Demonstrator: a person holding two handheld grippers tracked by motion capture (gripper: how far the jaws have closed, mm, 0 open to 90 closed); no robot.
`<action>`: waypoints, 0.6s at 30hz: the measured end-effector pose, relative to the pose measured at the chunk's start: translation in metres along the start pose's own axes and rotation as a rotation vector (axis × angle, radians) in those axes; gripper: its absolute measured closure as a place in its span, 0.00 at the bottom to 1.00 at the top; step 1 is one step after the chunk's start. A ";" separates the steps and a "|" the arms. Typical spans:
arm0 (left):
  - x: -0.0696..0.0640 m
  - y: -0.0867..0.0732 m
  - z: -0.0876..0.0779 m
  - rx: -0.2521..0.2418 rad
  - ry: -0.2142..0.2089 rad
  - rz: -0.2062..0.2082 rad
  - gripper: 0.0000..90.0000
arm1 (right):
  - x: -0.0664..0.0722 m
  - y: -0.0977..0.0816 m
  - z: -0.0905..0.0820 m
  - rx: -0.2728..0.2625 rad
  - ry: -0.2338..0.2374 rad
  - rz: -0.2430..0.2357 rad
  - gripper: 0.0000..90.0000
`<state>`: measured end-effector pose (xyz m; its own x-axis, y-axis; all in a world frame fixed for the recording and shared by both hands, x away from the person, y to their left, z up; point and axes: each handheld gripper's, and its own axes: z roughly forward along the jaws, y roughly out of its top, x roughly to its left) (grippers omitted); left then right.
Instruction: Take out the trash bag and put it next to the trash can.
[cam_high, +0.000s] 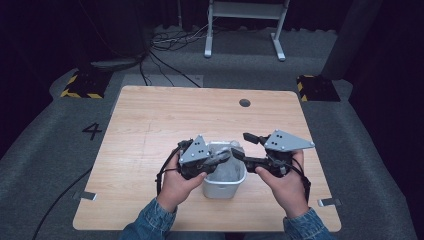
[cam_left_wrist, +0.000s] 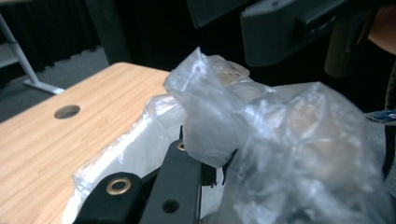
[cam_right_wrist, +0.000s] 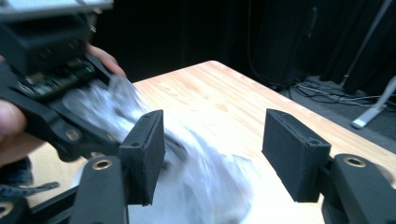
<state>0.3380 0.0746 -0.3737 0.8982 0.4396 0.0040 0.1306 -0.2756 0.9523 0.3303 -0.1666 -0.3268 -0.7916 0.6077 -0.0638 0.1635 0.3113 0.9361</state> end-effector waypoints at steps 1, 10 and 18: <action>0.000 0.001 0.000 -0.003 0.004 0.007 0.95 | -0.001 -0.002 -0.002 0.000 -0.009 -0.002 0.40; -0.004 0.009 -0.005 -0.070 0.002 0.024 0.95 | 0.005 -0.024 0.008 0.088 0.045 0.034 0.25; -0.008 0.015 -0.012 -0.137 -0.035 0.029 0.95 | 0.019 -0.027 0.032 0.167 0.077 -0.007 0.25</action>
<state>0.3276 0.0774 -0.3559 0.9153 0.4021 0.0236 0.0481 -0.1674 0.9847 0.3298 -0.1402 -0.3647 -0.8346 0.5496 -0.0373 0.2486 0.4362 0.8648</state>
